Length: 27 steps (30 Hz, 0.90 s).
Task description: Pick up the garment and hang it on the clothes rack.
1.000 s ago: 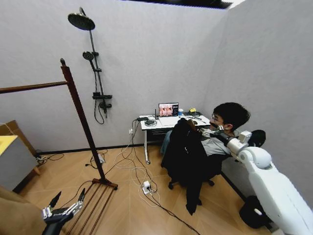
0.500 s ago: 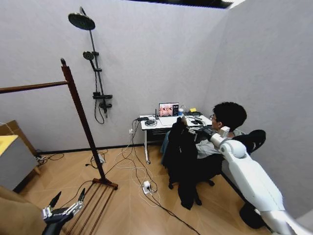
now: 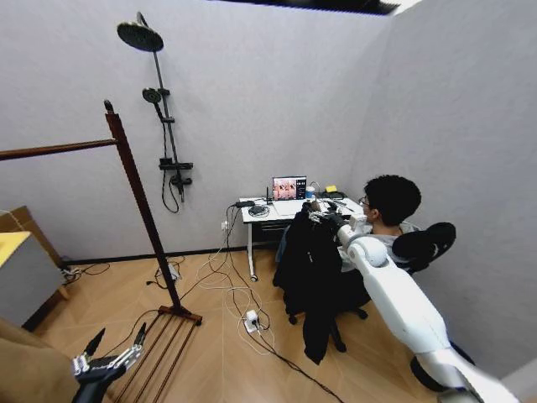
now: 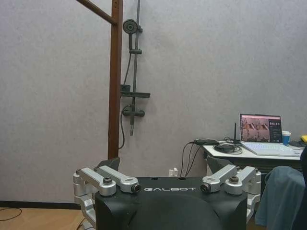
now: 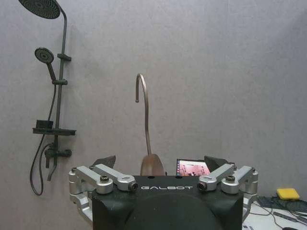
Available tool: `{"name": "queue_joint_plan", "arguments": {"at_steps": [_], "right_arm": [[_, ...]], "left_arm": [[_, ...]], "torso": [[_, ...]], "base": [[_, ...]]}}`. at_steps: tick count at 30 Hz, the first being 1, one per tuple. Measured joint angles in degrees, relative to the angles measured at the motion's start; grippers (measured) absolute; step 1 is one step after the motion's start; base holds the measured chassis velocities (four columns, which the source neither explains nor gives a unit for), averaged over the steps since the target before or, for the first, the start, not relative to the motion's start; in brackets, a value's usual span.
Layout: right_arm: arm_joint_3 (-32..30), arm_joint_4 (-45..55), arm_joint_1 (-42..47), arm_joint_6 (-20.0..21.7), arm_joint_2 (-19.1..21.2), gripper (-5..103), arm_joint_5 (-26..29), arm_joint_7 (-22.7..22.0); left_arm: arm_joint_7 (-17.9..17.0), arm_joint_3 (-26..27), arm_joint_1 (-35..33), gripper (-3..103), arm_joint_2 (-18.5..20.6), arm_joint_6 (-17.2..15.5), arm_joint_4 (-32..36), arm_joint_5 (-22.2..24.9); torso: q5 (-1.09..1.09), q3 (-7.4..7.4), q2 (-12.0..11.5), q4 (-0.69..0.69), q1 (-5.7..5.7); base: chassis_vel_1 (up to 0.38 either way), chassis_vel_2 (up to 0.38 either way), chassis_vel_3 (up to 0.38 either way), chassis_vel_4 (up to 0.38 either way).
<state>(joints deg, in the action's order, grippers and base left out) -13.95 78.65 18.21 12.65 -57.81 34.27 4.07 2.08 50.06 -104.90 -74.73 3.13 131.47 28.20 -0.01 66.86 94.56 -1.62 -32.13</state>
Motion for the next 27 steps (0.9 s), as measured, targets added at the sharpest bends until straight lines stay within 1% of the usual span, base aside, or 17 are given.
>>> {"name": "queue_joint_plan", "arguments": {"at_steps": [6,8,11,12,13,14,15,16,18,19,20,21,22,23,24,26,27], "right_arm": [[1.38,-1.55,-1.92,0.63,-1.96,100,0.77,-1.3],[1.74,-1.31,-1.94,2.8,-2.96,100,2.15,-4.47],[1.98,-1.15,-2.09,3.97,-3.51,100,3.93,-6.55],[2.59,-0.8,-3.0,6.24,-3.8,98,5.55,-9.91],[2.83,-0.58,-3.14,6.71,-3.78,93,6.14,-10.8],[2.83,-0.58,-3.14,6.71,-3.78,93,6.14,-10.8],[2.99,-0.45,-3.2,7.0,-3.77,88,6.46,-11.32],[3.11,-0.35,-3.21,7.17,-3.76,88,6.63,-11.62],[3.57,0.06,-3.21,7.76,-3.56,77,7.27,-12.34],[3.57,0.06,-3.21,7.76,-3.56,77,7.27,-12.34],[3.76,0.34,-3.13,7.94,-3.41,71,7.52,-12.43],[3.76,0.34,-3.13,7.94,-3.41,71,7.52,-12.43],[3.83,0.47,-3.05,8.11,-3.32,65,7.59,-12.44],[3.91,0.58,-2.94,8.15,-3.23,55,7.61,-12.44],[3.91,0.58,-2.94,8.15,-3.23,55,7.61,-12.44],[4.05,0.6,-2.79,8.07,-2.98,44,6.99,-12.21],[4.09,0.62,-2.73,7.93,-2.86,44,6.78,-12.09]], "left_arm": [[0.0,0.0,0.0,100,0.0,0.0,0.0,0.0],[0.0,0.0,0.0,100,0.0,0.0,0.0,0.0],[0.0,0.0,0.0,100,0.0,0.0,0.0,0.0],[0.0,0.0,0.0,100,0.0,0.0,0.0,0.0],[0.0,0.0,0.0,100,0.0,0.0,0.0,0.0],[0.0,0.0,0.0,100,0.0,0.0,0.0,0.0],[0.0,0.0,0.0,100,0.0,0.0,0.0,0.0],[0.0,0.0,0.0,100,0.0,0.0,0.0,0.0],[0.0,0.0,0.0,100,0.0,0.0,0.0,0.0],[0.0,0.0,0.0,100,0.0,0.0,0.0,0.0],[0.0,0.0,0.0,100,0.0,0.0,0.0,0.0],[0.0,0.0,0.0,100,0.0,0.0,0.0,0.0],[0.0,0.0,0.0,100,0.0,0.0,0.0,0.0],[0.0,0.0,0.0,100,0.0,0.0,0.0,0.0],[0.0,0.0,0.0,100,0.0,0.0,0.0,0.0],[0.0,0.0,0.0,100,0.0,0.0,0.0,0.0],[0.0,0.0,0.0,100,0.0,0.0,0.0,0.0]], "torso": [[0.0,0.0,0.0,0.02,0.0],[0.01,0.0,0.0,0.01,0.0],[0.01,0.0,0.0,0.0,0.0],[0.01,0.0,0.0,0.0,0.0],[0.01,0.0,0.0,0.0,0.0],[0.01,0.0,0.0,0.0,0.0],[0.01,0.0,0.0,0.01,0.0],[0.01,0.0,0.0,0.01,0.0],[0.01,0.0,0.0,0.01,0.0],[0.01,0.0,0.0,0.01,0.0],[0.01,0.0,0.0,0.0,0.0],[0.01,0.0,0.0,0.0,0.0],[0.01,0.0,0.0,0.0,0.0],[0.01,0.0,0.0,0.01,0.0],[0.01,0.0,0.0,0.01,0.0],[0.01,0.0,0.0,0.01,0.0],[0.01,0.0,0.0,0.01,0.0]], "base": [[0.0,0.0,0.0,0.0],[0.0,0.0,0.0,0.0],[0.0,0.0,0.0,0.0],[0.0,0.0,0.0,0.0],[0.0,0.0,0.0,0.0],[0.0,0.0,0.0,0.0],[0.0,0.0,0.0,0.0],[0.0,0.0,0.0,0.0],[0.0,0.0,0.0,0.0],[0.0,0.0,0.0,0.0],[0.0,0.0,0.0,0.0],[0.0,0.0,0.0,0.0],[0.0,0.0,0.0,0.0],[0.0,0.0,0.0,0.0],[0.0,0.0,0.0,0.0],[0.0,0.0,0.0,0.0],[0.0,0.0,0.0,0.0]]}}
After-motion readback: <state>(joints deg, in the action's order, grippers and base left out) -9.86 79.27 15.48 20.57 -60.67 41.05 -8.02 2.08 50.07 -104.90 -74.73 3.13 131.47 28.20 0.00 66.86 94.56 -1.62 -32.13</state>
